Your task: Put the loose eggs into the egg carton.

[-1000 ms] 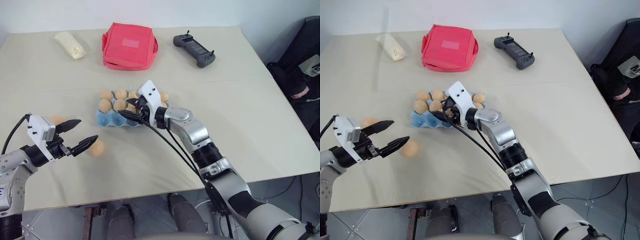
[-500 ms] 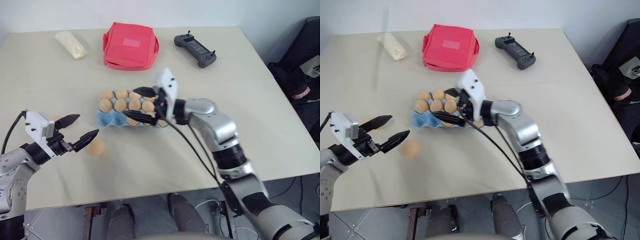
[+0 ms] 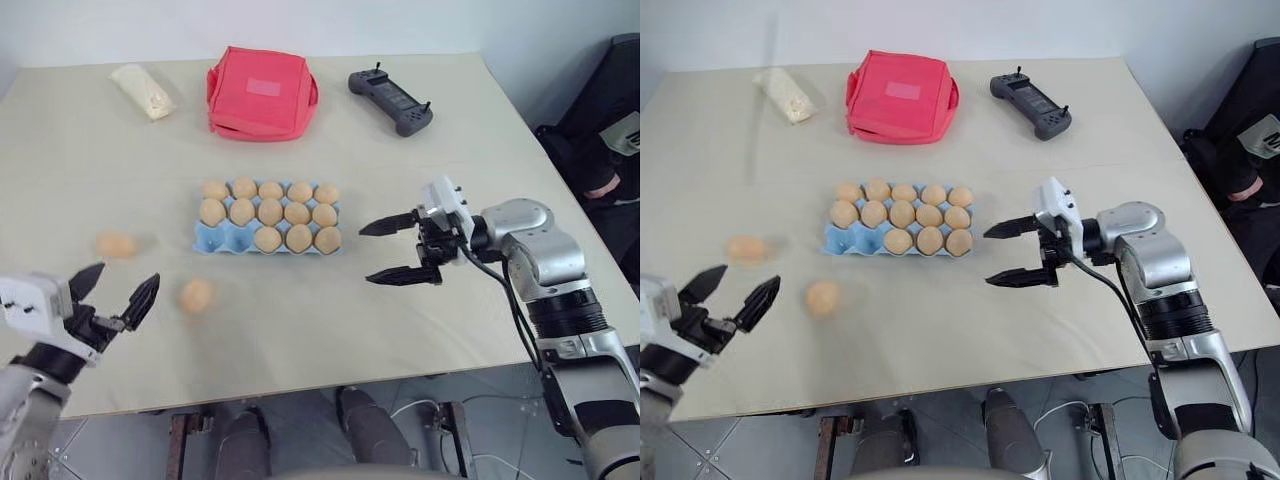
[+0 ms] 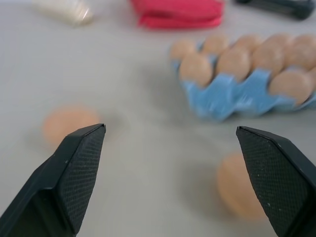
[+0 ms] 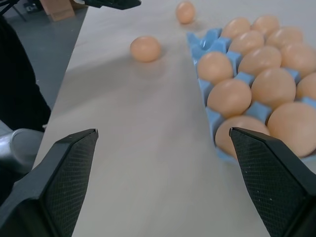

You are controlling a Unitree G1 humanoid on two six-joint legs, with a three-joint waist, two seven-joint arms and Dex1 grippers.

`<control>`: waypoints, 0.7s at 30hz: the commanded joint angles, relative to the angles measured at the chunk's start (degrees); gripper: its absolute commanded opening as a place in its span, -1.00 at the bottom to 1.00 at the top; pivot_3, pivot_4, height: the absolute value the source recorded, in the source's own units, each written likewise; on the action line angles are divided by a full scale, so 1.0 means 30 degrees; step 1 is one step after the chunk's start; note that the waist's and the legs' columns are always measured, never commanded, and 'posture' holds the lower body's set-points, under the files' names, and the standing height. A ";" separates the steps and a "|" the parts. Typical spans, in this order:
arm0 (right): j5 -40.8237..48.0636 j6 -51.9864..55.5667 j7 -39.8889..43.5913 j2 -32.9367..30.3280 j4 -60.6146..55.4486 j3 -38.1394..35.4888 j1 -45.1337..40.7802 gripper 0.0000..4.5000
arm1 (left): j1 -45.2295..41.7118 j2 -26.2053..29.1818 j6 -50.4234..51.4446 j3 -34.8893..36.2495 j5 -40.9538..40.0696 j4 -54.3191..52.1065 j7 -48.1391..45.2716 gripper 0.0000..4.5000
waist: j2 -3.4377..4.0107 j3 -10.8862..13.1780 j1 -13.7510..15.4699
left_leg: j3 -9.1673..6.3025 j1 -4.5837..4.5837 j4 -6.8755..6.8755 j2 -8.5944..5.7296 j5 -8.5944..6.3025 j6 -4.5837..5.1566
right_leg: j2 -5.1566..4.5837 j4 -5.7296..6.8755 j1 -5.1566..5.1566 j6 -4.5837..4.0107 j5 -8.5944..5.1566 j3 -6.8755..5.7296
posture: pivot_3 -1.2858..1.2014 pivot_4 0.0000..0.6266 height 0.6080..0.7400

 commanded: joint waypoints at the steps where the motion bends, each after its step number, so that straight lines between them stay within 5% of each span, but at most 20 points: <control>1: 0.0098 -0.0360 0.1152 -0.0017 0.0484 -0.0066 -0.0445 0.98 | 0.0582 -0.1235 0.0537 -0.0439 -0.0169 -0.2592 0.2113 1.00 | -0.0002 0.0001 0.0005 | -0.0001 0.0000 0.0010 -0.0007 0.0003 0.0004 | -0.0001 -0.0003 0.0005 -0.0004 0.0000 0.0016 | 0.03 -0.52 1.00; 4: 0.0286 -0.0175 0.1794 -0.0201 0.0298 0.0072 -0.0198 0.98 | 0.1282 -0.2044 0.1269 -0.1185 -0.0227 -0.3872 0.3147 1.00 | -0.0002 0.0001 0.0006 | -0.0007 -0.0003 0.0061 -0.0014 0.0005 0.0006 | -0.0002 0.0001 0.0018 -0.0245 -0.0124 0.0029 | 0.03 -0.52 1.00; 12: 0.0692 -0.0124 0.2095 -0.0695 -0.0163 0.0627 0.0120 0.98 | 0.2498 -0.2695 0.2360 -0.2897 0.0189 -0.5118 0.4539 1.00 | -0.0004 0.0003 -0.0018 | -0.0015 -0.0001 0.0106 -0.0026 0.0000 0.0007 | -0.0004 0.0000 0.0042 -0.0256 -0.0130 0.0050 | 0.03 -0.52 1.00; 21: 0.0541 0.0094 0.1363 -0.0407 -0.0448 0.0670 0.0020 0.98 | -0.0506 -0.1847 0.2997 -0.5390 0.1017 -0.3110 0.5024 1.00 | -0.0005 0.0003 -0.0001 | -0.0028 0.0000 0.0142 -0.0035 0.0001 0.0009 | -0.0003 0.0004 0.0052 -0.0260 -0.0132 0.0051 | 0.03 -0.52 1.00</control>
